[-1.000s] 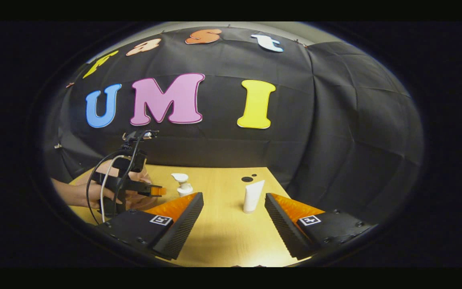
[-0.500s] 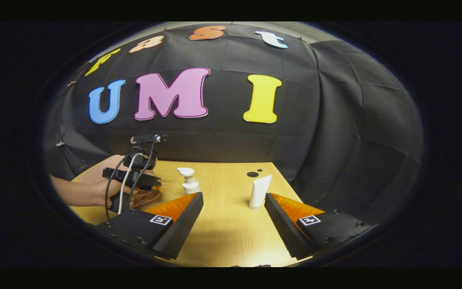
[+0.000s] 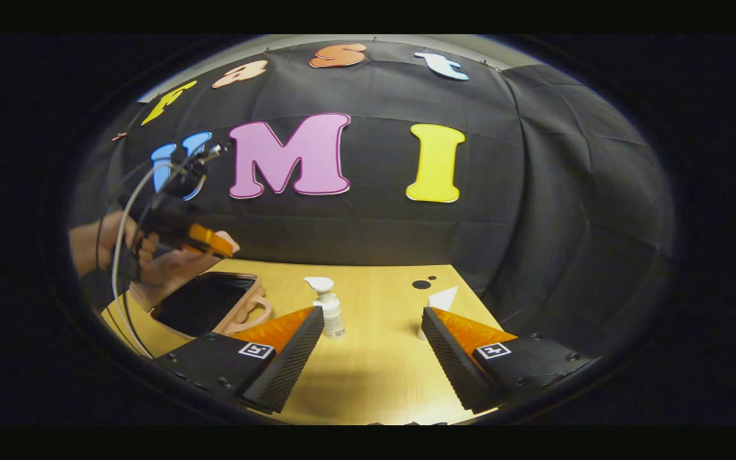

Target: First open the suitcase, pack the skin care products into it, and then close the suitcase.

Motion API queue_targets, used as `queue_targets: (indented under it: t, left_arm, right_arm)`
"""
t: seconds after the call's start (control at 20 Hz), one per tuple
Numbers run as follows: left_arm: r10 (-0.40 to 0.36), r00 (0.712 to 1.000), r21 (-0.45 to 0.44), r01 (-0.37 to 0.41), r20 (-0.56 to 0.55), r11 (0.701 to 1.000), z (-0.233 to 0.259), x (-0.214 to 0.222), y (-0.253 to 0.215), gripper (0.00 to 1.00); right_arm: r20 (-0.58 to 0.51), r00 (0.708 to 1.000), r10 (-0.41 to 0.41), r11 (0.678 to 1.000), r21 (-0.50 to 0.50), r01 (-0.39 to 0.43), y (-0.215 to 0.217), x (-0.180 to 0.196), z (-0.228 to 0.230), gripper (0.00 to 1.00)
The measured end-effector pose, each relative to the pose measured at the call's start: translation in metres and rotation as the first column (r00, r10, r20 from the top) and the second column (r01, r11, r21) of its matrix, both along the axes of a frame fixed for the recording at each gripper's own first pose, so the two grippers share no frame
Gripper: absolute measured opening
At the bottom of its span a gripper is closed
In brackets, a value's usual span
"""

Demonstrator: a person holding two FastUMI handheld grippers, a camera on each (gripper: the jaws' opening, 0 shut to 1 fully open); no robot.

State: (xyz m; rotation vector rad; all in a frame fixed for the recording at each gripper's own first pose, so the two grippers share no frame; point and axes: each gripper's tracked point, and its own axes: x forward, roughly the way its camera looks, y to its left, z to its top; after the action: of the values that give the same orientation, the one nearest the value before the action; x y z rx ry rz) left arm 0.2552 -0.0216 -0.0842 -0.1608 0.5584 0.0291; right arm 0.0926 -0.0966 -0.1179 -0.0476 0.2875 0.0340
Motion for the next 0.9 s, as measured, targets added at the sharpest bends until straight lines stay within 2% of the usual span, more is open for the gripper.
queue_targets:
  t: [0.1,0.15,0.3,0.4,0.5,0.7,0.9]
  left_arm:
    - [0.02,1.0,-0.035,-0.02,0.01,0.999,0.034,-0.014,0.047,0.11]
    - [0.037,0.999,-0.022,-0.037,0.01,0.999,0.042,-0.022,0.078,0.11]
    - [0.102,0.995,0.123,-0.104,0.016,0.987,0.055,-0.037,0.178,0.11]
    - [0.168,0.986,0.141,-0.167,0.001,0.976,0.048,-0.041,0.238,0.11]
    - [0.233,0.972,0.195,-0.228,-0.003,0.954,0.034,-0.041,0.301,0.11]
    - [0.324,0.946,0.312,-0.303,-0.016,0.9,-0.008,-0.046,0.414,0.11]
    - [0.393,0.917,0.275,-0.361,-0.072,0.891,-0.085,-0.049,0.475,0.1]
  right_arm:
    - [-0.004,0.999,0.037,0.999,0.008,-0.037,0.016,0.004,-0.001,0.98]
    - [-0.007,0.998,0.056,0.998,0.012,-0.055,0.024,0.007,-0.002,0.98]
    - [-0.015,0.995,0.104,0.995,0.016,-0.103,0.047,0.008,-0.004,0.98]
    - [-0.01,0.994,0.111,0.993,0.045,-0.111,0.058,0.008,-0.001,0.98]
    - [-0.017,0.992,0.127,0.99,0.069,-0.126,0.072,0.005,0.0,0.98]
    - [-0.054,0.983,0.175,0.985,0.003,-0.175,0.088,0.002,-0.012,0.98]
    - [-0.084,0.983,0.164,0.986,-0.013,-0.166,0.094,0.006,-0.024,0.98]
